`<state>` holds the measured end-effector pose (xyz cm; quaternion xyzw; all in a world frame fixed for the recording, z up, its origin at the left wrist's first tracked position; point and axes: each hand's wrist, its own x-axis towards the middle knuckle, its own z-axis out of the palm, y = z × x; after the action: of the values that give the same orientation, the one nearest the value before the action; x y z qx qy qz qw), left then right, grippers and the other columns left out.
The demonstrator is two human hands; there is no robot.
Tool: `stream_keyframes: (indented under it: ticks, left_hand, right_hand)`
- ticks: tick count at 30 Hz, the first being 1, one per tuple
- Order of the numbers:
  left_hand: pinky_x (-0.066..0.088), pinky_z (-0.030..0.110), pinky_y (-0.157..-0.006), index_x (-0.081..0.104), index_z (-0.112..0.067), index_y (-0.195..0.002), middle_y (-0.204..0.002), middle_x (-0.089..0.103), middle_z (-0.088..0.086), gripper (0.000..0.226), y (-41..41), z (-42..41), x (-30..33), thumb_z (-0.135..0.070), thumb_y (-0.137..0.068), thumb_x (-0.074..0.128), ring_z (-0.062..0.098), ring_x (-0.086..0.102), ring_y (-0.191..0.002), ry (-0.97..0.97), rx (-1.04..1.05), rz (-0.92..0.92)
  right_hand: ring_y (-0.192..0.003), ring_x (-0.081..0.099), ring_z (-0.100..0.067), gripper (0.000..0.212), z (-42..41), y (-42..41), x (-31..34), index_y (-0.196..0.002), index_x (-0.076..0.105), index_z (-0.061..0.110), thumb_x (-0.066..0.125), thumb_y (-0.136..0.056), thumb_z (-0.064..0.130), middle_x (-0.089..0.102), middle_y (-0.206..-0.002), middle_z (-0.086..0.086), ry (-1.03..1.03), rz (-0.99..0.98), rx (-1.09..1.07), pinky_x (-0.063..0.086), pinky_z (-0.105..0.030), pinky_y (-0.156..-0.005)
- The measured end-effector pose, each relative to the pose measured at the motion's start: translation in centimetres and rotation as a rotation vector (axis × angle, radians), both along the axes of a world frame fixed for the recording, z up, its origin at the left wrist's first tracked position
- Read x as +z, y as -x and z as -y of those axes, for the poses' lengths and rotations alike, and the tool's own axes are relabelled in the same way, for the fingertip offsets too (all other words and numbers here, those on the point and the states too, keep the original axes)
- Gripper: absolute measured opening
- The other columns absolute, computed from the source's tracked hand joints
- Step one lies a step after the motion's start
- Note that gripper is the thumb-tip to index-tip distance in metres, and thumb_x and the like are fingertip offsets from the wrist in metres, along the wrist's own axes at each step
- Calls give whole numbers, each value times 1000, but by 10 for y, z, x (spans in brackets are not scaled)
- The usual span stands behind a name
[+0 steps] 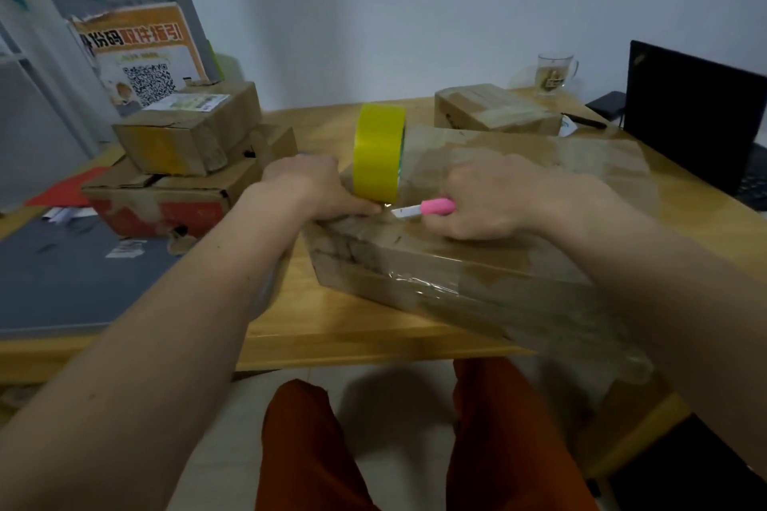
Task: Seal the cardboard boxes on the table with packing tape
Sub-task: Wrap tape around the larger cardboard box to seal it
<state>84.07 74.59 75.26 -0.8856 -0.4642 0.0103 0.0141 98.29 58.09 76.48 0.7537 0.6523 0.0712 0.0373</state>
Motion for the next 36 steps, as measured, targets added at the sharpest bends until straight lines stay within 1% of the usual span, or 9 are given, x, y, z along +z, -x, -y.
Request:
stream_keyframes:
  ticks: [4, 8, 12, 16, 18, 21, 26, 32, 36]
  left_hand:
    - [41, 41, -109, 37, -20, -148, -147, 49, 2, 111, 1, -10, 10, -53, -57, 91, 22, 47, -132, 304, -232, 252]
    - [47, 27, -99, 49, -22, -139, -130, 64, -6, 96, 2, -19, 4, -31, -53, 91, 10, 59, -120, 740, -411, 497]
    - [49, 29, -98, 54, -18, -135, -122, 69, -2, 83, -4, -21, -9, -16, -60, 90, 11, 64, -112, 733, -432, 667]
    - [49, 10, -79, 46, -14, -143, -117, 68, -8, 91, -5, -19, -18, -5, -64, 91, -1, 66, -101, 700, -454, 777]
    - [49, 9, -77, 45, -11, -143, -114, 69, -7, 90, -4, -20, -21, -1, -65, 89, -4, 67, -97, 724, -460, 820]
    - [52, 27, -92, 52, -11, -137, -120, 69, 4, 83, -2, -21, -20, -6, -64, 90, 15, 66, -111, 808, -442, 893]
    - [53, 29, -93, 53, -15, -137, -122, 69, 3, 76, -2, -18, -14, -25, -68, 82, 18, 65, -114, 919, -505, 927]
    - [51, 49, -101, 39, -22, -147, -129, 65, 11, 123, -5, -17, -10, -49, -42, 96, 32, 66, -113, 1065, -466, 942]
    - [49, 50, -103, 36, -16, -150, -137, 58, 18, 132, -8, -15, -8, -46, -38, 98, 37, 60, -120, 1159, -474, 1087]
  right_hand:
    - [-60, 46, -11, 48, -10, 11, -7, -62, 50, 20, 42, -89, 58, 55, -75, 1, -58, -39, 69, 33, -30, -52]
    - [-53, 45, -11, 40, -19, 6, -8, -62, 51, 17, 59, -86, 47, 50, -61, 2, -172, -240, 72, 28, -28, -48]
    - [-61, 47, -14, 37, -33, 3, -13, -78, 56, 11, 76, -77, 43, 56, -71, -3, -388, -668, 38, 33, -29, -54]
    - [-69, 48, -2, 49, -47, 10, -13, -86, 43, 27, 86, -66, 37, 51, -81, 9, -524, -936, -84, 33, -20, -56]
    - [-74, 56, -6, 46, -52, 13, -12, -90, 48, 23, 88, -66, 27, 58, -84, 5, -517, -1042, -65, 42, -25, -62]
    - [-92, 69, -29, 42, -59, 18, -4, -105, 62, 1, 83, -69, 5, 70, -97, -19, -581, -1260, 25, 55, -47, -86]
    - [-96, 63, -42, 51, -66, 24, -2, -112, 56, -9, 83, -71, 9, 62, -103, -35, -602, -1164, 47, 49, -57, -89]
    - [-103, 58, -48, 46, -65, 14, 1, -112, 54, -2, 80, -76, 13, 60, -109, -33, -627, -1093, 27, 47, -58, -90]
    - [-70, 57, -25, 31, -65, 12, 2, -94, 57, 4, 79, -77, 17, 59, -76, -12, -594, -1021, 37, 52, -45, -72]
